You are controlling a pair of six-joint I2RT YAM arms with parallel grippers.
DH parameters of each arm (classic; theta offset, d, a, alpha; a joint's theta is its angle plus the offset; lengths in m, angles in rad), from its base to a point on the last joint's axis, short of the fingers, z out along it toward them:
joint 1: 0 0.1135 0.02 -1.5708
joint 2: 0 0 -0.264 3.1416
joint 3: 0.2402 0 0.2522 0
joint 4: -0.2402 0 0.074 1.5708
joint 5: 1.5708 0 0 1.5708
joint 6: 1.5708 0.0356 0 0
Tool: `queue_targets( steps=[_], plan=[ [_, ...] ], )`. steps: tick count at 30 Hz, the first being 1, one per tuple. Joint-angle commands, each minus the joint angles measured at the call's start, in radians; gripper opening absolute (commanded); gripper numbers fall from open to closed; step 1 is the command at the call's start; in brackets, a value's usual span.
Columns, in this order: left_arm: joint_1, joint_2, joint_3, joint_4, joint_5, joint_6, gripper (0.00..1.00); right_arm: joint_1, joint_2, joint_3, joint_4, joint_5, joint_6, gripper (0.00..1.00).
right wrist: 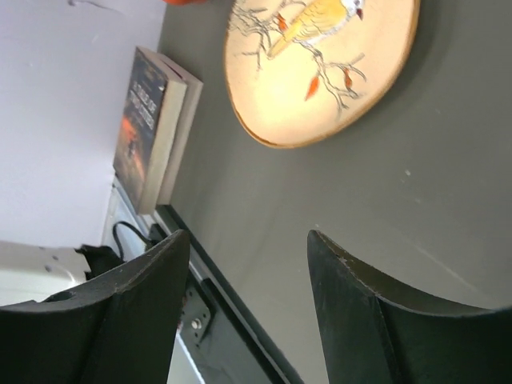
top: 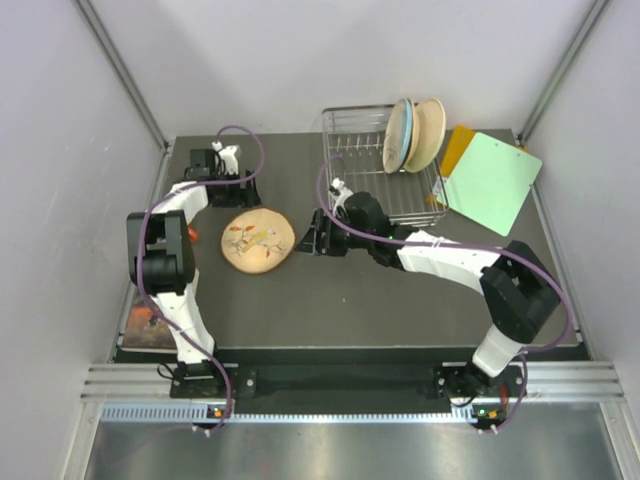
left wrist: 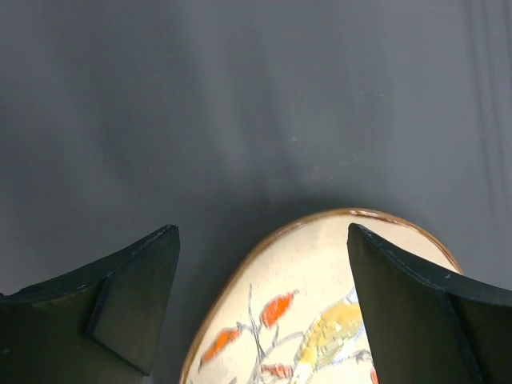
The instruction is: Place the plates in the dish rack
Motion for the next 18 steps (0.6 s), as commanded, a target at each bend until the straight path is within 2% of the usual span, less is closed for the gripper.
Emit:
queue_targets(
  steps=[1,7,18],
  plan=[
    [-0.001,0.082,0.058,0.014,-0.002,-0.005,0.90,-0.015,-0.091,-0.072,0.014,0.030,-0.042,0.61],
    [-0.002,0.072,0.027,-0.029,0.021,-0.012,0.90,-0.066,-0.173,-0.164,-0.013,0.043,-0.068,0.62],
    [-0.045,-0.158,-0.139,-0.234,0.074,0.037,0.89,-0.198,-0.352,-0.391,-0.053,0.030,-0.077,0.62]
  ],
)
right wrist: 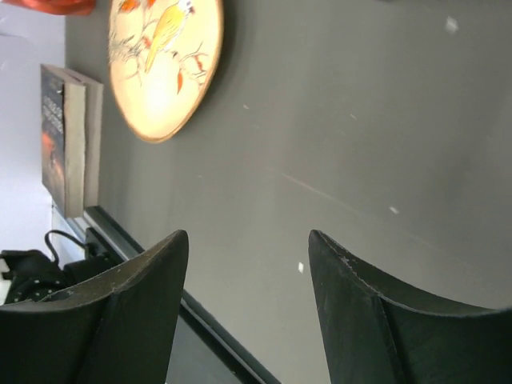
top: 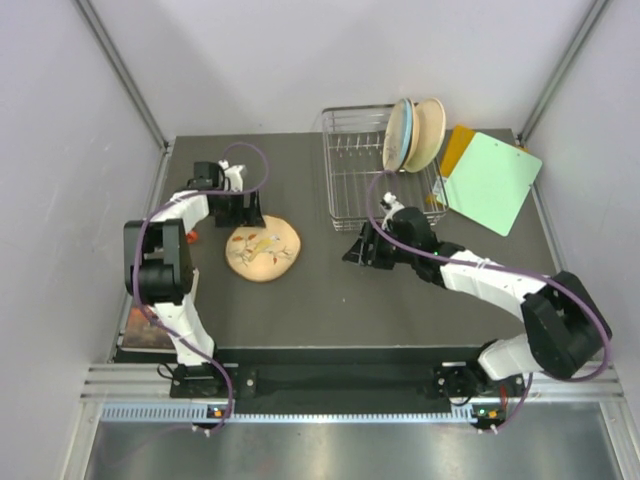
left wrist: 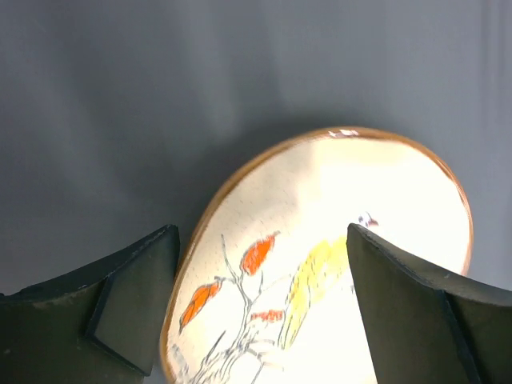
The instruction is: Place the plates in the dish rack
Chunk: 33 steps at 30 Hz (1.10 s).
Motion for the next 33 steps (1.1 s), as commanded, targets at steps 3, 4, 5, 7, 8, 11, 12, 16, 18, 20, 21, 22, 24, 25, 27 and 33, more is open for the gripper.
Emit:
queue_targets(
  steps=[3,4,5,7,8,11,12,16,18,20,21,22,24,25,27,33],
  plan=[
    [-0.032,-0.161,-0.073,-0.163,0.057,0.007,0.89,-0.042,-0.128,-0.121,-0.010,-0.012,0.003,0.63],
    [-0.065,-0.178,-0.079,-0.180,0.061,0.002,0.89,-0.047,-0.139,-0.135,-0.013,-0.012,0.009,0.63],
    [-0.073,-0.189,-0.094,-0.189,0.069,0.000,0.89,-0.047,-0.160,-0.163,-0.013,-0.014,0.020,0.63],
    [-0.110,-0.230,-0.135,-0.203,0.088,-0.003,0.89,-0.053,-0.182,-0.189,-0.003,-0.012,0.027,0.64],
    [-0.124,-0.241,-0.146,-0.212,0.089,-0.003,0.89,-0.058,-0.199,-0.209,-0.001,-0.012,0.037,0.64],
    [-0.188,-0.280,-0.182,-0.243,0.101,-0.016,0.89,-0.095,-0.216,-0.236,-0.003,-0.009,0.066,0.64],
    [-0.205,-0.287,-0.188,-0.249,0.104,-0.024,0.89,-0.107,-0.219,-0.243,-0.003,-0.018,0.073,0.64],
    [-0.285,-0.316,-0.205,-0.265,0.134,-0.091,0.89,-0.142,-0.240,-0.281,0.002,-0.035,0.118,0.65],
    [-0.286,-0.341,-0.212,-0.230,0.135,-0.124,0.88,-0.142,-0.268,-0.312,0.020,-0.034,0.118,0.66],
    [-0.286,-0.398,-0.211,-0.182,0.106,-0.135,0.88,-0.144,-0.297,-0.324,0.020,-0.026,0.100,0.67],
    [-0.286,-0.413,-0.205,-0.179,0.086,-0.130,0.87,-0.150,-0.305,-0.323,0.013,-0.021,0.095,0.67],
    [-0.285,-0.433,-0.193,-0.180,0.059,-0.121,0.87,-0.161,-0.312,-0.319,0.008,-0.021,0.084,0.68],
    [-0.274,-0.450,-0.185,-0.205,-0.013,-0.112,0.88,-0.170,-0.326,-0.306,-0.009,-0.021,0.075,0.68],
    [-0.251,-0.458,-0.197,-0.200,-0.035,-0.108,0.89,-0.177,-0.326,-0.303,-0.012,-0.021,0.066,0.68],
    [-0.231,-0.462,-0.217,-0.170,-0.121,-0.108,0.90,-0.193,-0.326,-0.298,-0.018,-0.017,0.063,0.69],
    [-0.199,-0.357,-0.237,-0.180,-0.254,-0.124,0.91,-0.240,-0.332,-0.293,-0.018,-0.017,0.044,0.70]
  ],
)
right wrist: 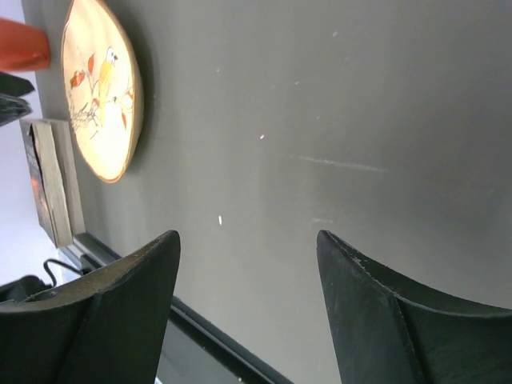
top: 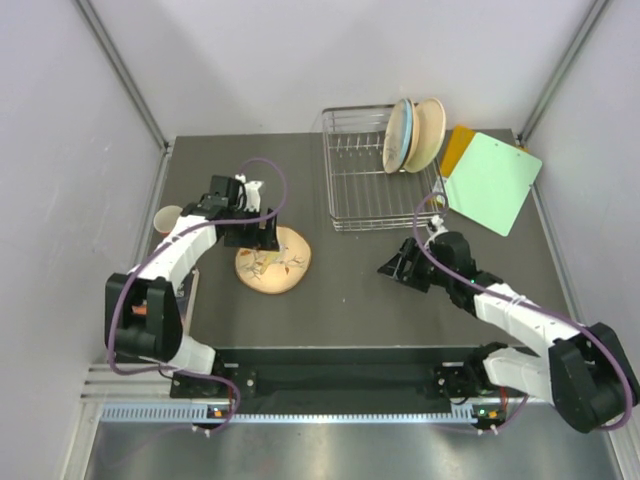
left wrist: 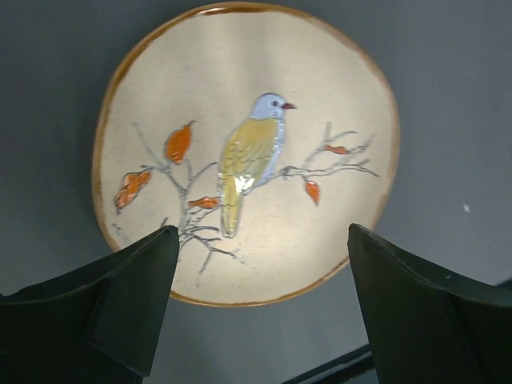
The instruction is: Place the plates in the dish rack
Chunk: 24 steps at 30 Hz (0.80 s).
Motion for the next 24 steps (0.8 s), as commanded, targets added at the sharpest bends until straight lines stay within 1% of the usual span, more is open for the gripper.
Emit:
queue_targets(
  steps=[1,4,7,13,18,24],
  plan=[
    [0.034,0.080,-0.029,0.050,-0.165,-0.032,0.91,-0.041,-0.024,0.035,0.013,0.002,-0.029,0.70],
    [0.051,0.124,-0.027,0.087,-0.218,-0.056,0.91,-0.056,-0.035,0.037,0.009,-0.005,-0.040,0.70],
    [0.053,0.140,-0.035,0.133,-0.238,-0.067,0.91,-0.075,-0.044,0.031,0.003,-0.008,-0.044,0.70],
    [0.054,0.144,-0.044,0.163,-0.236,-0.081,0.91,-0.085,-0.046,0.014,0.006,-0.011,-0.047,0.70],
    [0.059,0.115,-0.018,0.156,-0.245,-0.096,0.91,-0.090,-0.041,0.006,0.023,-0.013,-0.044,0.70],
    [0.082,0.091,-0.015,0.164,-0.273,-0.063,0.91,-0.091,-0.020,0.008,0.032,-0.016,-0.040,0.71]
  ],
)
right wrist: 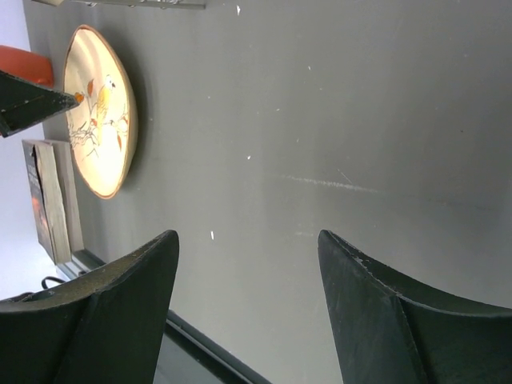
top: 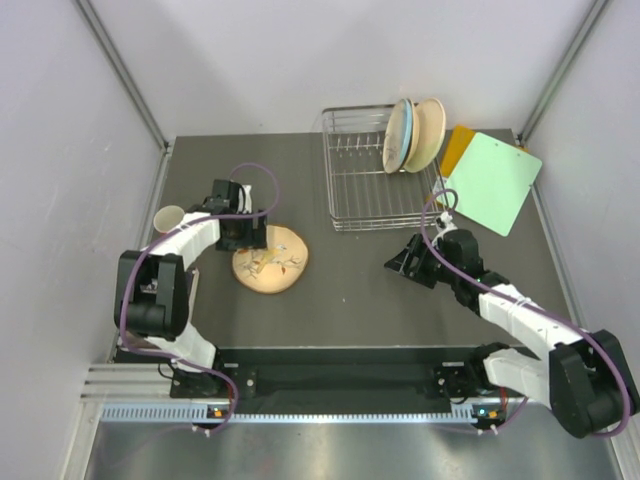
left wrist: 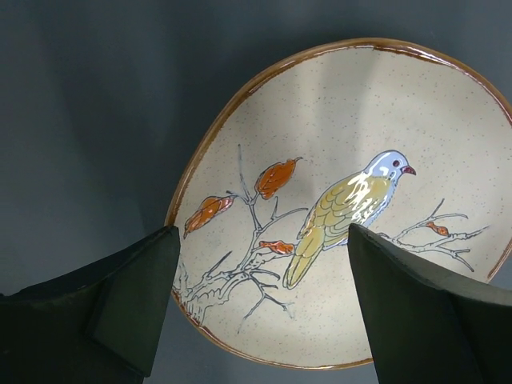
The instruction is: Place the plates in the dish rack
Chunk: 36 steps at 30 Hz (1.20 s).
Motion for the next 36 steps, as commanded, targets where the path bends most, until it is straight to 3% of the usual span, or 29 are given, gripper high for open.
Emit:
queue_targets(
  steps=[1,7,20,25,30,36],
  plan=[
    [0.026,-0.051,0.020,0.036,-0.064,0.025,0.91,-0.012,0.013,0.008,0.045,-0.006,-0.008,0.71],
    [0.037,-0.089,0.000,0.073,-0.033,0.033,0.90,-0.014,0.039,0.009,0.054,-0.011,-0.008,0.71],
    [0.057,0.101,-0.009,0.082,0.056,-0.002,0.89,0.008,0.086,-0.003,0.108,-0.014,0.021,0.71],
    [0.049,0.107,-0.052,0.128,0.293,-0.013,0.81,0.005,0.109,0.002,0.151,0.009,0.078,0.72],
    [-0.046,0.050,-0.123,0.133,0.347,-0.025,0.76,-0.132,0.071,0.003,0.081,-0.014,0.017,0.73],
    [-0.204,0.032,-0.149,0.133,0.366,-0.091,0.77,-0.120,0.082,-0.021,0.083,-0.034,0.040,0.74]
  ],
)
